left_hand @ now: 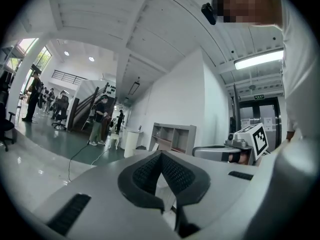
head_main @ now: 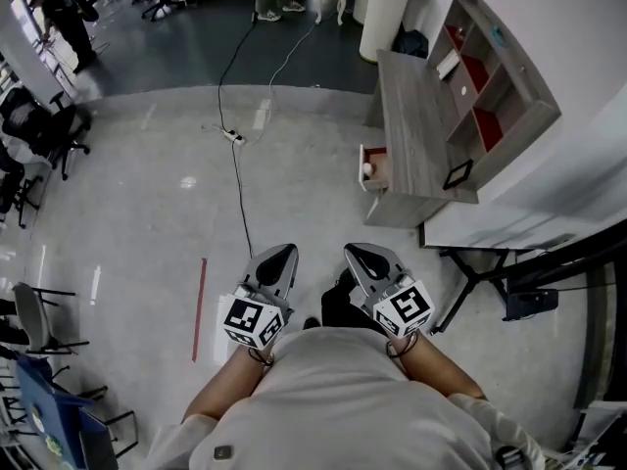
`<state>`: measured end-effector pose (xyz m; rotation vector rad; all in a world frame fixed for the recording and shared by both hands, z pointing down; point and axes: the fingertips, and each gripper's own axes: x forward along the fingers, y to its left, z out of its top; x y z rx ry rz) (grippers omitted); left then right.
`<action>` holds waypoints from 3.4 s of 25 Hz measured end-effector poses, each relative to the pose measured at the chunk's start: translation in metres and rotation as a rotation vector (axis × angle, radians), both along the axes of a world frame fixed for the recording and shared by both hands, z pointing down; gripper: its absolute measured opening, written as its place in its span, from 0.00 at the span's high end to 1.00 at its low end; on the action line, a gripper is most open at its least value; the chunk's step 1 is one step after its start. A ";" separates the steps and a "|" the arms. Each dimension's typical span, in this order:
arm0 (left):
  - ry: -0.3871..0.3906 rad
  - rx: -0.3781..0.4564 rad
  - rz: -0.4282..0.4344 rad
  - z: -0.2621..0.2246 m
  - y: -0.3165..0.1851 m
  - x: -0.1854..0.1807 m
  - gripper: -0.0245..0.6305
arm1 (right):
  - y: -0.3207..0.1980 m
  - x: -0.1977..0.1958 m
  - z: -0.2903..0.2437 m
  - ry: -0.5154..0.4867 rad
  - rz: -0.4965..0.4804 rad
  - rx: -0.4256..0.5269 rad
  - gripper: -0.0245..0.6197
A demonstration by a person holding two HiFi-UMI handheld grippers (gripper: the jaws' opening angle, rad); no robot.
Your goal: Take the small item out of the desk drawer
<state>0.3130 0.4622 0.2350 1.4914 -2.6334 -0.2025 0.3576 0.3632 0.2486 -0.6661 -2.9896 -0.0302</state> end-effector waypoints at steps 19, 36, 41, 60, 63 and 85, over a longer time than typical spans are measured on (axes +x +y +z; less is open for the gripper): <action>0.005 -0.036 -0.024 0.011 -0.084 -0.151 0.95 | -0.079 -0.155 0.009 0.006 -0.054 -0.020 0.93; -0.019 -0.035 0.106 -0.004 -0.297 -0.268 0.95 | -0.287 -0.262 -0.001 0.015 0.065 -0.037 0.93; -0.028 -0.037 0.136 -0.009 -0.326 -0.274 0.95 | -0.313 -0.265 -0.004 0.008 0.087 -0.050 0.93; -0.064 -0.055 0.399 -0.003 -0.439 -0.337 0.95 | -0.403 -0.308 0.007 0.020 0.344 -0.071 0.93; -0.056 -0.064 0.470 0.002 -0.453 -0.371 0.95 | -0.417 -0.339 0.009 0.019 0.416 -0.083 0.93; 0.026 -0.154 1.021 0.035 -0.509 -0.561 0.95 | -0.456 -0.489 0.036 0.142 1.006 -0.143 0.93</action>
